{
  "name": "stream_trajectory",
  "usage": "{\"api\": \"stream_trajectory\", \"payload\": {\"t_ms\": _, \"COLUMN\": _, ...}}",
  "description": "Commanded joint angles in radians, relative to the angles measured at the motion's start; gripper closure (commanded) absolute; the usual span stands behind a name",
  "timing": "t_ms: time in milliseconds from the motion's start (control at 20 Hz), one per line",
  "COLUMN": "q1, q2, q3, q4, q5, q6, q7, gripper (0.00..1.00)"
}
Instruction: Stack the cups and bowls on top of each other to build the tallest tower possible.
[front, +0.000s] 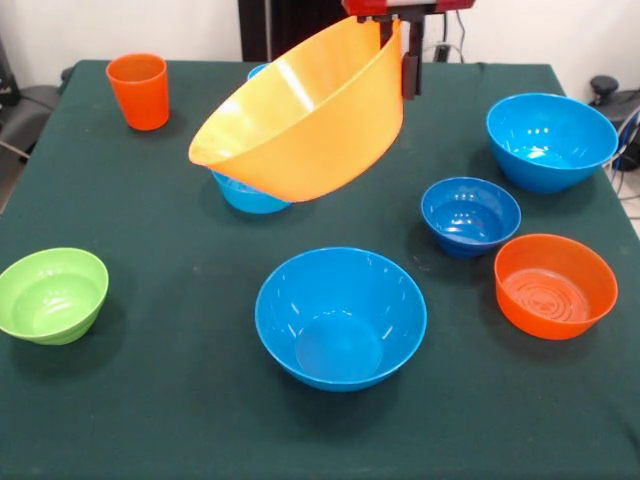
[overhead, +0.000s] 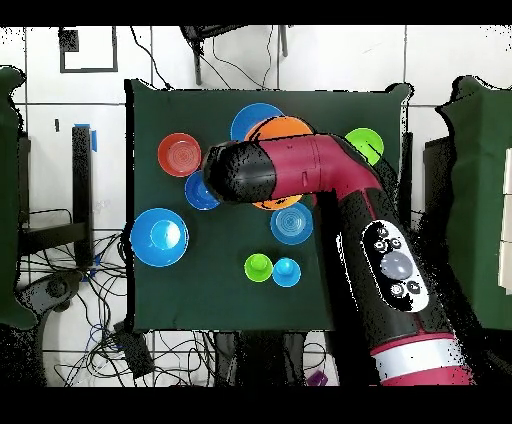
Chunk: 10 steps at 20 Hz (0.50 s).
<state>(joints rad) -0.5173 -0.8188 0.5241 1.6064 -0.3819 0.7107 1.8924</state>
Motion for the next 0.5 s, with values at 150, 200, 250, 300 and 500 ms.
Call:
{"api": "stream_trajectory", "payload": {"t_ms": 150, "q1": -0.002, "q2": 0.068, "q3": 0.095, "q4": -0.036, "q5": -0.06, "q6": 0.06, "q7": -0.228, "gripper": 1.0}}
{"api": "stream_trajectory", "payload": {"t_ms": 200, "q1": 0.0, "q2": 0.065, "q3": 0.098, "q4": -0.043, "q5": -0.054, "q6": 0.07, "q7": -0.223, "gripper": 1.0}}
{"api": "stream_trajectory", "payload": {"t_ms": 250, "q1": 0.002, "q2": 0.062, "q3": 0.1, "q4": -0.05, "q5": -0.048, "q6": 0.081, "q7": -0.219, "gripper": 1.0}}
{"api": "stream_trajectory", "payload": {"t_ms": 300, "q1": 0.006, "q2": 0.053, "q3": 0.103, "q4": -0.065, "q5": -0.041, "q6": 0.112, "q7": -0.223, "gripper": 1.0}}
{"api": "stream_trajectory", "payload": {"t_ms": 500, "q1": 0.017, "q2": 0.053, "q3": 0.112, "q4": -0.115, "q5": -0.045, "q6": 0.18, "q7": -0.241, "gripper": 1.0}}
